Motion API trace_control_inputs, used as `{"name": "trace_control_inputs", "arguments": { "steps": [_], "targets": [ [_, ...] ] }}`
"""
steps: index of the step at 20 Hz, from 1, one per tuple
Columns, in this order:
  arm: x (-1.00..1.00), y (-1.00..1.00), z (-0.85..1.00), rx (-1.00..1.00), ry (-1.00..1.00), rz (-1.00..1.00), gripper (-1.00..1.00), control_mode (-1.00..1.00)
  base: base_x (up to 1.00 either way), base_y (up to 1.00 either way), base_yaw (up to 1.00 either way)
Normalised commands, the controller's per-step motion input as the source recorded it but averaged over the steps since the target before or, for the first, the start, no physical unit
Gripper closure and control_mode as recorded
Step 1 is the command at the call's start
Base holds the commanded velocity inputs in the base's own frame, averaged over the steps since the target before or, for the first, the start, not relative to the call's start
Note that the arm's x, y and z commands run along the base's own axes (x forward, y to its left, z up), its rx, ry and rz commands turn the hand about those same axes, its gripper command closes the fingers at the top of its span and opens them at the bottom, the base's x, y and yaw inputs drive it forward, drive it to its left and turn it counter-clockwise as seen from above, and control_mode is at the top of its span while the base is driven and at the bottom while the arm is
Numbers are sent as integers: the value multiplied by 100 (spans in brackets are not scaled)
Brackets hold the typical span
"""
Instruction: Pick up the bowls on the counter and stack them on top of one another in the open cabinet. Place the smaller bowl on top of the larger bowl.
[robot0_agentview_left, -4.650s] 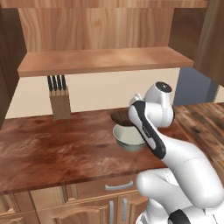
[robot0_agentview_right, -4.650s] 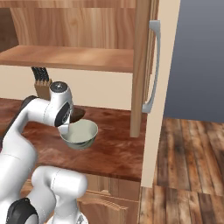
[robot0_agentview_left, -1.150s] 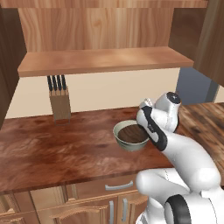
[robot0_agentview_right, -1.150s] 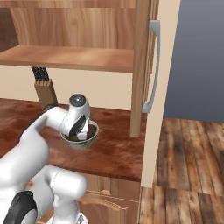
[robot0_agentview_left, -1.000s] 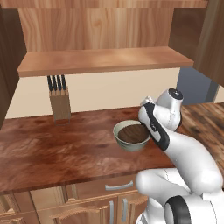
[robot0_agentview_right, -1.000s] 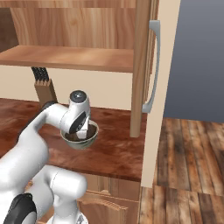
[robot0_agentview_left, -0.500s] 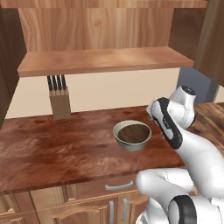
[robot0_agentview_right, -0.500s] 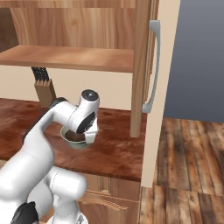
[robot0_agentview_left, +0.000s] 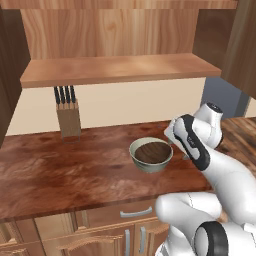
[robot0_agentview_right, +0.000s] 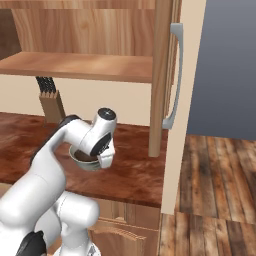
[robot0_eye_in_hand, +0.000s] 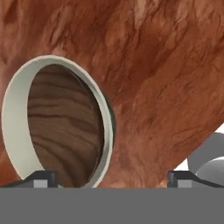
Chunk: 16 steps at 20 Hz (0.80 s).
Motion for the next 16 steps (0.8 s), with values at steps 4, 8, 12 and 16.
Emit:
{"name": "trace_control_inputs", "arguments": {
  "steps": [4, 8, 12, 16],
  "targets": [
    [2, 15, -34, -4, 0, 6, -100, -100, 0, 0, 0],
    [8, 20, -37, -8, 0, 3, -100, -100, 0, 0, 0],
    [13, 23, -41, -10, 0, 2, -100, -100, 0, 0, 0],
    [18, 21, -39, -11, 0, 1, -100, -100, 0, 0, 0]
  ]
}}
